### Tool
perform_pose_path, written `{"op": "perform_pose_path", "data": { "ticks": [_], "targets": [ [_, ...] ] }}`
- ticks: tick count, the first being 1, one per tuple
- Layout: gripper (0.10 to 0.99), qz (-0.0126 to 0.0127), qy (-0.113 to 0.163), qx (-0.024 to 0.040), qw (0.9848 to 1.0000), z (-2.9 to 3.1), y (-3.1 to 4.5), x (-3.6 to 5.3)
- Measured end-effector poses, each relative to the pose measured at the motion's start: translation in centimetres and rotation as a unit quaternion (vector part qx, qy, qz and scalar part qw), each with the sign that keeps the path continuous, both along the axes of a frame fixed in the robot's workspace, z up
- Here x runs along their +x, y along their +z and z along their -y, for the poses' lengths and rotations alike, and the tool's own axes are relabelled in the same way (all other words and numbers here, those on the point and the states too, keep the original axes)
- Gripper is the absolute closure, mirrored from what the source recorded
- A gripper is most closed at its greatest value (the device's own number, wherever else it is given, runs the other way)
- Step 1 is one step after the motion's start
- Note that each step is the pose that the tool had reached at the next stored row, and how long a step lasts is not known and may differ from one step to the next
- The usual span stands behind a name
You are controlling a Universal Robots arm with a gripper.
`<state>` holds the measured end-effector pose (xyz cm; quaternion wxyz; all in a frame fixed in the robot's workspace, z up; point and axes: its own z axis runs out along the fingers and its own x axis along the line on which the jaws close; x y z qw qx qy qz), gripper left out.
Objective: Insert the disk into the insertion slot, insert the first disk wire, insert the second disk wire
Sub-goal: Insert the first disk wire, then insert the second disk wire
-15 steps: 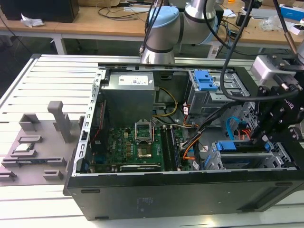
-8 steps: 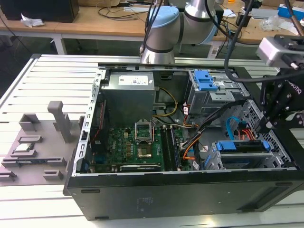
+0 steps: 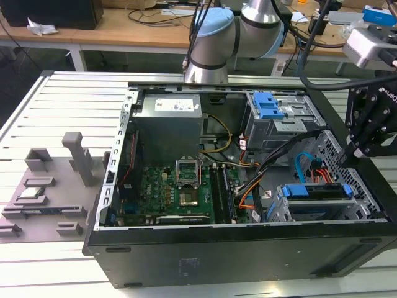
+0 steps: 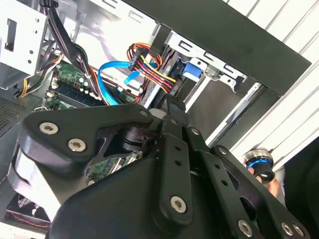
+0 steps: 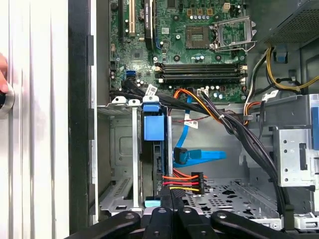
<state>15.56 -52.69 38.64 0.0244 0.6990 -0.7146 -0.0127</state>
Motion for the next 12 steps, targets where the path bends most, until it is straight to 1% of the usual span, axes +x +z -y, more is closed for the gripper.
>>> {"op": "perform_pose_path", "data": {
  "ticks": [7, 10, 12],
  "targets": [
    [0.973, 0.0, 0.0, 0.0, 1.0, 0.0, 0.01, 0.0],
    [0.784, 0.0, 0.0, 0.0, 1.0, 0.0, 0.02, -0.01],
    [0.784, 0.0, 0.0, -0.0001, 1.0, -0.14, -0.04, -0.35]
  ]
}}
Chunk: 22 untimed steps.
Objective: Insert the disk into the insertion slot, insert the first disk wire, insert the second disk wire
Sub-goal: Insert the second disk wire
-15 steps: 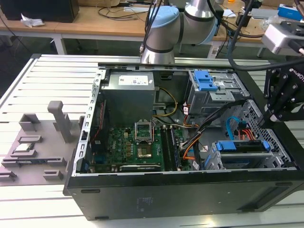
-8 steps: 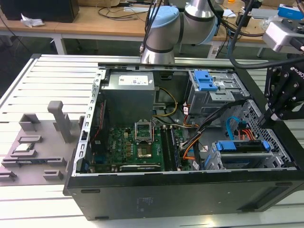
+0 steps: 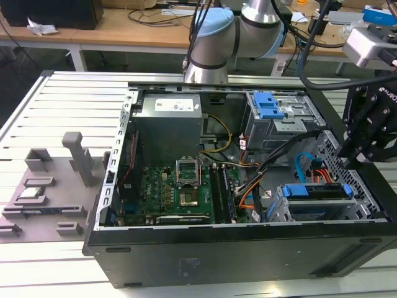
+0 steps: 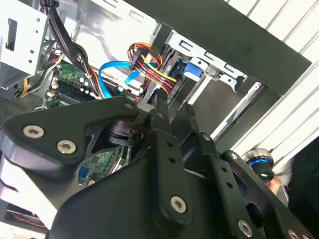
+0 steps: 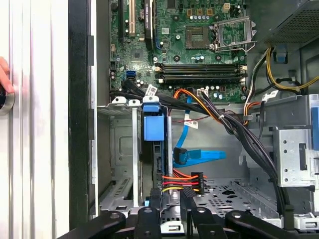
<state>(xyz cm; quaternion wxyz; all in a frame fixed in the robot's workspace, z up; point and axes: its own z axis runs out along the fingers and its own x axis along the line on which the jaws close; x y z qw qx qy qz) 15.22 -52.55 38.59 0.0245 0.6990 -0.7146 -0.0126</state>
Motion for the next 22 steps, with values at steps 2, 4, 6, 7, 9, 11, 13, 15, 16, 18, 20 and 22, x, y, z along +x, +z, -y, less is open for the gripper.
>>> {"op": "perform_pose_path", "data": {
  "ticks": [2, 4, 6, 7, 9, 11, 13, 15, 16, 18, 20, 22],
  "targets": [
    [0.784, 0.0, 0.0, -0.0003, 1.0, -0.31, -0.47, -1.27],
    [0.784, 0.0, 0.0, -0.0006, 1.0, -0.84, -0.93, -2.23],
    [0.784, 0.0, 0.0, -0.0006, 1.0, -1.12, -1.14, -2.87],
    [0.784, 0.0, 0.0, -0.0011, 1.0, -1.17, -1.29, -3.31],
    [0.784, -0.0001, 0.0, -0.0033, 1.0, -1.18, -1.61, -3.76],
    [0.784, 0.0, 0.0, -0.006, 1.0, -1.19, -1.87, -3.79],
    [0.784, 0.0, 0.0, -0.0063, 1.0, -1.18, -1.87, -3.8],
    [0.784, 0.0, 0.0, -0.0066, 1.0, -1.18, -1.88, -3.79],
    [0.8, 0.0, 0.0, -0.0067, 1.0, -1.18, -1.88, -3.79],
    [0.925, 0.0, 0.0, -0.007, 1.0, -1.18, -1.88, -3.8],
    [0.925, 0.0, 0.0, -0.0074, 1.0, -1.18, -1.88, -3.8],
    [0.925, 0.0, 0.0, -0.0075, 1.0, -1.02, -1.88, -3.8]
  ]
}}
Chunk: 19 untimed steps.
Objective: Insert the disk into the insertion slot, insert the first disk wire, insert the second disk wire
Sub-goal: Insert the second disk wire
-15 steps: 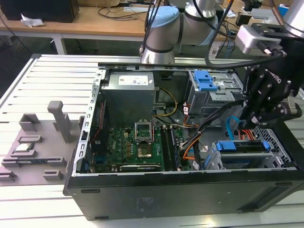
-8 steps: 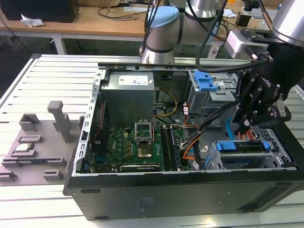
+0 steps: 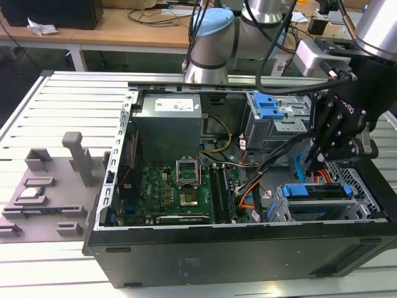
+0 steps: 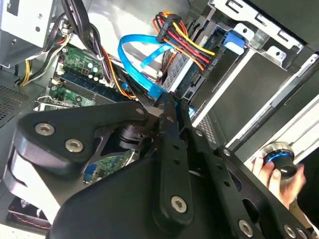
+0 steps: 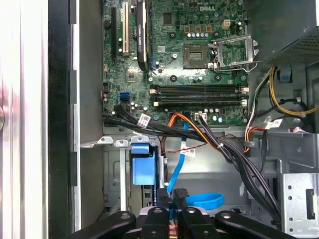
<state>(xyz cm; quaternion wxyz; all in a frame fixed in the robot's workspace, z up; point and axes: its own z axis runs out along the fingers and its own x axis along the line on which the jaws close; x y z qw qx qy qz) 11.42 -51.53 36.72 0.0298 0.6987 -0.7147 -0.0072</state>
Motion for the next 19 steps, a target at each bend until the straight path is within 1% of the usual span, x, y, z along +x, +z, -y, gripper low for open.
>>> {"op": "perform_pose_path", "data": {
  "ticks": [2, 3, 4, 6, 9, 12, 16, 19],
  "targets": [
    [0.925, 0.0, 0.0, -0.0001, 1.0, 0.58, -0.01, -0.01],
    [0.925, 0.0, 0.0, 0.0, 1.0, 1.05, -0.14, 0.0],
    [0.925, 0.0, 0.0, 0.0001, 1.0, 1.36, -0.55, 0.03],
    [0.925, -0.0003, 0.0, 0.0, 1.0, 1.43, -1.05, 0.24],
    [0.925, -0.0006, 0.0, -0.0001, 1.0, 1.44, -1.33, 0.61],
    [0.925, -0.0008, 0.0, -0.0001, 1.0, 1.47, -1.8, 1.18],
    [0.925, -0.0008, 0.0, 0.0, 1.0, 1.47, -2.09, 1.54],
    [0.925, -0.0009, 0.0, -0.0001, 1.0, 1.47, -2.3, 1.59]
  ]
}}
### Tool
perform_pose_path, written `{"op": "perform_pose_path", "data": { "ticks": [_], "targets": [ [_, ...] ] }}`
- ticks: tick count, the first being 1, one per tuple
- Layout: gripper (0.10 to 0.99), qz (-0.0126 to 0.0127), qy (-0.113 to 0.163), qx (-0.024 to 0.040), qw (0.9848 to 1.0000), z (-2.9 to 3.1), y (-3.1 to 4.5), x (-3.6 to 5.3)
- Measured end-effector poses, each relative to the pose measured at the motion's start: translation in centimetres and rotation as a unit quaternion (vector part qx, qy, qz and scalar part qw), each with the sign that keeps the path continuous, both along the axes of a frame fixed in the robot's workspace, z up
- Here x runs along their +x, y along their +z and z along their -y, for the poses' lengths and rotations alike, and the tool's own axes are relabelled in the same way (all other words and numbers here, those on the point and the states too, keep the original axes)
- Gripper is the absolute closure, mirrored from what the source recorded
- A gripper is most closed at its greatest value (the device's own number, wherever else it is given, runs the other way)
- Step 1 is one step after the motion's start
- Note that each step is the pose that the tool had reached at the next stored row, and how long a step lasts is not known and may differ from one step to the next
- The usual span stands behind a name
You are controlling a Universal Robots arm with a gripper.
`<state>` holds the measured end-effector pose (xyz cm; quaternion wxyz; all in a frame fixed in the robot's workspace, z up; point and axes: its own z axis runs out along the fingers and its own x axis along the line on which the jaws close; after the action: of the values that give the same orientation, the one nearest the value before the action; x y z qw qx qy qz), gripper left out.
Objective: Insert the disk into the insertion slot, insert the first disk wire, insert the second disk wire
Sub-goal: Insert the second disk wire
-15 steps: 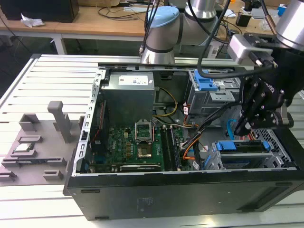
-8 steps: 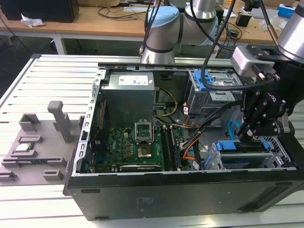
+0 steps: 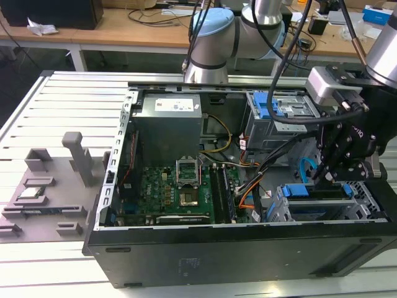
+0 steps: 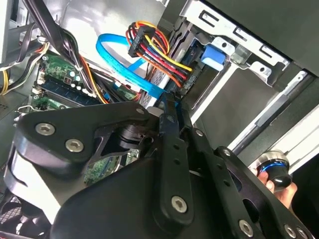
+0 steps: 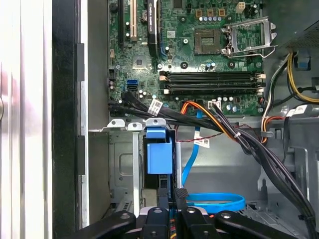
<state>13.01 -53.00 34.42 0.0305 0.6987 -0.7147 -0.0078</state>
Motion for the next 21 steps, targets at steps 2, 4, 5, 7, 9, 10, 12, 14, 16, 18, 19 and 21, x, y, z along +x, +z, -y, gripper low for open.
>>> {"op": "perform_pose_path", "data": {
  "ticks": [2, 4, 5, 7, 9, 10, 12, 14, 16, 18, 19, 21],
  "targets": [
    [0.925, 0.0001, 0.0, 0.0, 1.0, 0.01, -0.2, 0.01],
    [0.925, 0.0, 0.0, -0.0001, 1.0, 0.02, -0.27, 0.01],
    [0.925, 0.0, 0.0, 0.0, 1.0, 0.02, -0.33, 0.01],
    [0.925, 0.0, 0.0, -0.0001, 1.0, 0.02, -0.51, 0.01],
    [0.925, 0.0, 0.0, -0.0002, 1.0, 0.02, -0.52, 0.01],
    [0.925, 0.0001, 0.0, -0.0003, 1.0, 0.02, -0.53, 0.01],
    [0.847, 0.0, 0.0, -0.0003, 1.0, 0.02, -0.53, 0.01],
    [0.847, 0.0, 0.0, -0.0004, 1.0, 0.02, -0.53, 0.01],
    [0.847, 0.0001, 0.0, -0.0004, 1.0, 0.02, 0.27, 0.01],
    [0.847, 0.0, 0.0, -0.0005, 1.0, -0.04, 1.45, 0.01],
    [0.847, 0.0, 0.0, -0.0005, 1.0, -0.13, 1.85, 0.01],
    [0.863, 0.0, 0.0, -0.0004, 1.0, -0.5, 2.67, 0.01]
  ]
}}
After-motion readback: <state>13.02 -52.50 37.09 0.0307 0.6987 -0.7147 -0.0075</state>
